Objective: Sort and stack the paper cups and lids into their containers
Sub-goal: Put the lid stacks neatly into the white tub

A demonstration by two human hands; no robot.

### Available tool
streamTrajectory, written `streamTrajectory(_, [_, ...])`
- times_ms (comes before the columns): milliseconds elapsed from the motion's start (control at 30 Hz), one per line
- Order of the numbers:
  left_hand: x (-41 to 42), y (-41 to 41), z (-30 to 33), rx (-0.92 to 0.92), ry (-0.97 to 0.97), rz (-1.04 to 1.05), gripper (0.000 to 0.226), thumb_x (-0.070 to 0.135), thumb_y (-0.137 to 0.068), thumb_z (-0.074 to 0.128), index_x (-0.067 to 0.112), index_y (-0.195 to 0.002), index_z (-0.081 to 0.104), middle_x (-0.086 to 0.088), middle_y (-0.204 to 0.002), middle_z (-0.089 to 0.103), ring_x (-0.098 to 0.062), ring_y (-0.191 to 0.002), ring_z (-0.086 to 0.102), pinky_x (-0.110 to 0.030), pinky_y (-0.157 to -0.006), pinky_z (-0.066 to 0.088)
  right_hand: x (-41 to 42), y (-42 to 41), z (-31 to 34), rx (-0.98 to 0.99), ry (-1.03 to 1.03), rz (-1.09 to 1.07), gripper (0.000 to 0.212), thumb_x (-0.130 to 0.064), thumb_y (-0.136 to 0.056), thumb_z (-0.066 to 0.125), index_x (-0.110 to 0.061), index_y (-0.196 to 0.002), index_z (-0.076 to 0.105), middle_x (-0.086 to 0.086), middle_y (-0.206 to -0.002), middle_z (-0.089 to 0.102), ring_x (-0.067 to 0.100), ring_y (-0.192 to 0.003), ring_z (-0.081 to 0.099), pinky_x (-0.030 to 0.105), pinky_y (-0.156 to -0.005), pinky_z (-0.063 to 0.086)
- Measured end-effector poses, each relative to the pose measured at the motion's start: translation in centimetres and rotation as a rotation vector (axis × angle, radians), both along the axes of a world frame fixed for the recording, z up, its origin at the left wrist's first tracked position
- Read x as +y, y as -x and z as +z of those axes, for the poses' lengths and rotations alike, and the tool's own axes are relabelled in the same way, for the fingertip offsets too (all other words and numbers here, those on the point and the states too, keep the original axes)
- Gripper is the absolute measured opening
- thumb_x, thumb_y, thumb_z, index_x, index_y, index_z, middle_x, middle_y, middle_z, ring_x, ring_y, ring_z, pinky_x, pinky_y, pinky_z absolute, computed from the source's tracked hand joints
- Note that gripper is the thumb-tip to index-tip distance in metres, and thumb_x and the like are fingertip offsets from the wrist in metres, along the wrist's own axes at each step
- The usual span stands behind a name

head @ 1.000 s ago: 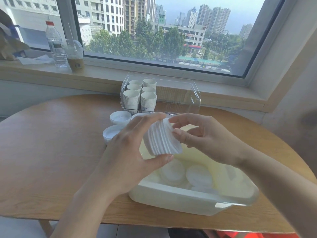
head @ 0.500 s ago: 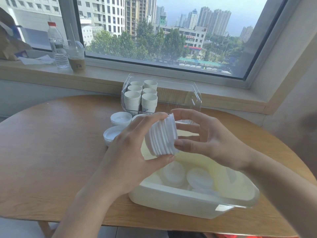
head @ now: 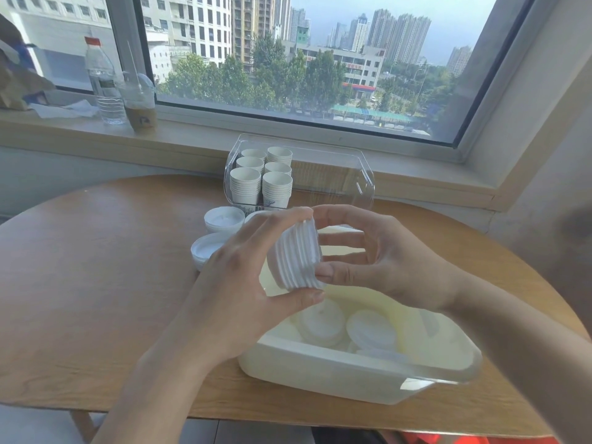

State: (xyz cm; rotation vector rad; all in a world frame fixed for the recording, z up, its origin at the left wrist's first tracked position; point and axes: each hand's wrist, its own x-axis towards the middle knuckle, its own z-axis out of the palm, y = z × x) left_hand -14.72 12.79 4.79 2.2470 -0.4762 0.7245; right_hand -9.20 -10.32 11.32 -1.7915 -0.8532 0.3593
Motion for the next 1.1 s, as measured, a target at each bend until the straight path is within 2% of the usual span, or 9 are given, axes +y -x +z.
streamTrajectory(300, [-0.1, 0.4, 0.0, -0.031, -0.020, 0.055, 0.076, 0.069, -0.078, 0.074, 0.060, -0.146, 0.041, 0.037, -0.137, 0.049, 0.009, -0.124, 0.052, -0.020, -0.088, 0.044, -1.0, -1.3, -0.4, -0.038, 0.175, -0.048, 0.071, -0.038, -0.080, 0.084, -0.029, -0.146, 0.057, -0.013, -0.143, 0.062, 0.008, -0.131, 0.062, 0.036, -0.103, 0.057])
streamTrajectory(367, [-0.2, 0.4, -0.1, -0.022, -0.029, 0.062, 0.076, 0.071, -0.078, 0.074, 0.061, -0.146, 0.040, 0.038, -0.137, 0.048, 0.012, -0.122, 0.050, -0.020, -0.088, 0.043, -1.7, -1.9, -0.6, -0.117, 0.377, -0.098, 0.070, -0.045, -0.079, 0.085, -0.032, -0.143, 0.059, -0.017, -0.138, 0.063, 0.002, -0.125, 0.063, 0.034, -0.103, 0.057])
streamTrajectory(467, [-0.2, 0.2, -0.1, -0.012, -0.030, 0.056, 0.075, 0.071, -0.077, 0.072, 0.062, -0.145, 0.040, 0.037, -0.137, 0.048, 0.013, -0.122, 0.048, -0.022, -0.089, 0.043, -2.6, -2.4, -1.5, -0.330, 0.883, -0.072, 0.068, -0.056, -0.083, 0.082, -0.042, -0.144, 0.053, -0.024, -0.137, 0.058, -0.005, -0.120, 0.058, 0.026, -0.105, 0.050])
streamTrajectory(600, [-0.2, 0.2, -0.1, -0.002, -0.033, 0.045, 0.074, 0.072, -0.078, 0.072, 0.062, -0.144, 0.040, 0.039, -0.138, 0.048, 0.018, -0.123, 0.045, -0.020, -0.090, 0.038, -2.9, -2.3, -3.2, -0.326, 1.240, -0.002, 0.076, -0.058, -0.085, 0.078, -0.045, -0.151, 0.043, -0.018, -0.147, 0.050, 0.010, -0.135, 0.047, 0.027, -0.103, 0.037])
streamTrajectory(700, [-0.2, 0.3, 0.0, 0.006, -0.030, 0.035, 0.075, 0.073, -0.077, 0.072, 0.063, -0.144, 0.040, 0.039, -0.140, 0.047, 0.020, -0.123, 0.044, -0.020, -0.091, 0.037, -2.8, -2.6, -3.9, -0.296, 1.335, 0.016, 0.080, -0.059, -0.085, 0.076, -0.046, -0.154, 0.038, -0.013, -0.151, 0.048, 0.017, -0.139, 0.044, 0.031, -0.102, 0.039])
streamTrajectory(800, [-0.2, 0.5, 0.1, 0.016, -0.028, 0.040, 0.076, 0.074, -0.075, 0.072, 0.065, -0.143, 0.039, 0.041, -0.139, 0.047, 0.022, -0.121, 0.043, -0.019, -0.089, 0.037, -2.6, -2.6, -4.2, -0.261, 1.411, 0.029, 0.079, -0.058, -0.086, 0.076, -0.048, -0.154, 0.037, -0.010, -0.151, 0.048, 0.022, -0.136, 0.046, 0.028, -0.089, 0.049])
streamTrajectory(867, [-0.2, 0.6, 0.1, 0.024, -0.025, 0.035, 0.076, 0.074, -0.074, 0.072, 0.065, -0.142, 0.039, 0.042, -0.139, 0.046, 0.023, -0.120, 0.042, -0.019, -0.088, 0.037, -2.5, -2.5, -4.4, -0.255, 1.449, 0.035, 0.075, -0.056, -0.086, 0.076, -0.048, -0.151, 0.040, -0.007, -0.146, 0.050, 0.024, -0.131, 0.050, 0.039, -0.094, 0.057])
streamTrajectory(933, [-0.2, 0.6, 0.2, 0.032, -0.021, 0.030, 0.076, 0.074, -0.073, 0.072, 0.066, -0.141, 0.039, 0.043, -0.138, 0.046, 0.024, -0.119, 0.042, -0.019, -0.088, 0.038, -2.4, -2.5, -4.4, -0.288, 1.464, 0.033, 0.073, -0.058, -0.085, 0.076, -0.048, -0.149, 0.043, -0.007, -0.142, 0.053, 0.024, -0.128, 0.051, 0.042, -0.100, 0.053])
streamTrajectory(1100, [-0.3, 0.7, 0.2, 0.034, -0.025, 0.049, 0.077, 0.076, -0.071, 0.072, 0.066, -0.140, 0.038, 0.047, -0.134, 0.044, 0.025, -0.117, 0.041, -0.019, -0.087, 0.036, -2.9, -2.5, -3.5, -0.372, 1.203, -0.014, 0.072, -0.065, -0.086, 0.070, -0.054, -0.150, 0.037, -0.017, -0.132, 0.053, 0.010, -0.117, 0.053, 0.031, -0.099, 0.044])
